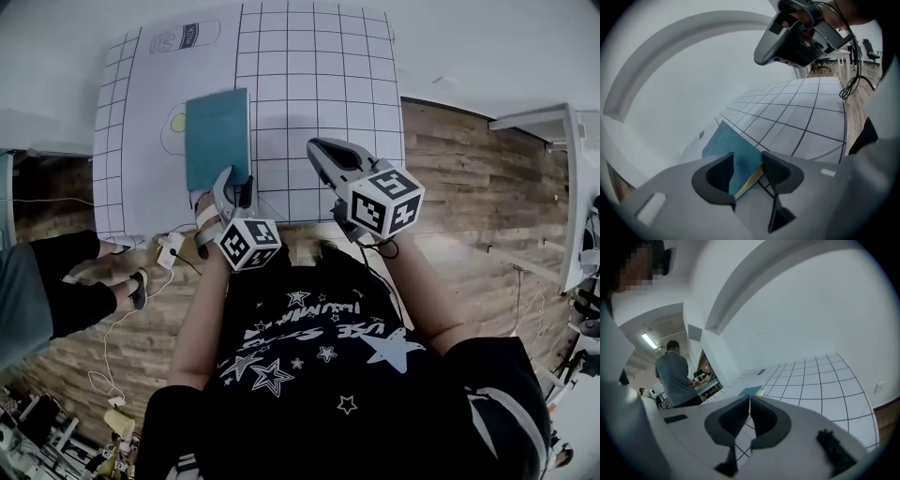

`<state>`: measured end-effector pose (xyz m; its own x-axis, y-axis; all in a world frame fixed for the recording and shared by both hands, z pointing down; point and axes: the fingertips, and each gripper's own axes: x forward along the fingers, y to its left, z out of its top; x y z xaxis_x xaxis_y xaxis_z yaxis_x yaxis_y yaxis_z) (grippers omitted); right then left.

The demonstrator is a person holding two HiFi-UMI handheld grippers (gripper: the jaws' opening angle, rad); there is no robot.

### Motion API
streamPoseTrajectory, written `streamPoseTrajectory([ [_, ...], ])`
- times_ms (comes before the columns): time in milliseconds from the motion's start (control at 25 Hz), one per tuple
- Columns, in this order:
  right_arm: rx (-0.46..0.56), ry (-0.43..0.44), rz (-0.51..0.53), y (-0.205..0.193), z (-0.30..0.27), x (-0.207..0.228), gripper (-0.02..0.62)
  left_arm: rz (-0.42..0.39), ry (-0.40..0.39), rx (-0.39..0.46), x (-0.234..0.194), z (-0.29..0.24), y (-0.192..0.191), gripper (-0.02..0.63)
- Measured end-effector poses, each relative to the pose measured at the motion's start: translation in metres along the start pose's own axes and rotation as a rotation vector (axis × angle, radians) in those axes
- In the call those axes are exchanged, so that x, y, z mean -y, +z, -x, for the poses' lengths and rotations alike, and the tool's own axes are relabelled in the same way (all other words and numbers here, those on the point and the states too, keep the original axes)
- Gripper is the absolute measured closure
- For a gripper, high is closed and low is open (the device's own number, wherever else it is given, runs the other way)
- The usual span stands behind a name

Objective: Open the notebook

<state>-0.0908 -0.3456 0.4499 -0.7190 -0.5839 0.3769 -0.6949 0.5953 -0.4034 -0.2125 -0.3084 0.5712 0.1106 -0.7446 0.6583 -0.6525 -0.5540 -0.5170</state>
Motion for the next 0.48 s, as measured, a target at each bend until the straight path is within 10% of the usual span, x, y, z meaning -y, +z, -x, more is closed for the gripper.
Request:
streamPoseTrajectory([
  [480, 0.026, -0.037, -0.028, 0.006, 0.005, 0.014, 0.577, -0.138, 0.082, -0.081, -0.013, 0.011, 0.001, 0.55],
])
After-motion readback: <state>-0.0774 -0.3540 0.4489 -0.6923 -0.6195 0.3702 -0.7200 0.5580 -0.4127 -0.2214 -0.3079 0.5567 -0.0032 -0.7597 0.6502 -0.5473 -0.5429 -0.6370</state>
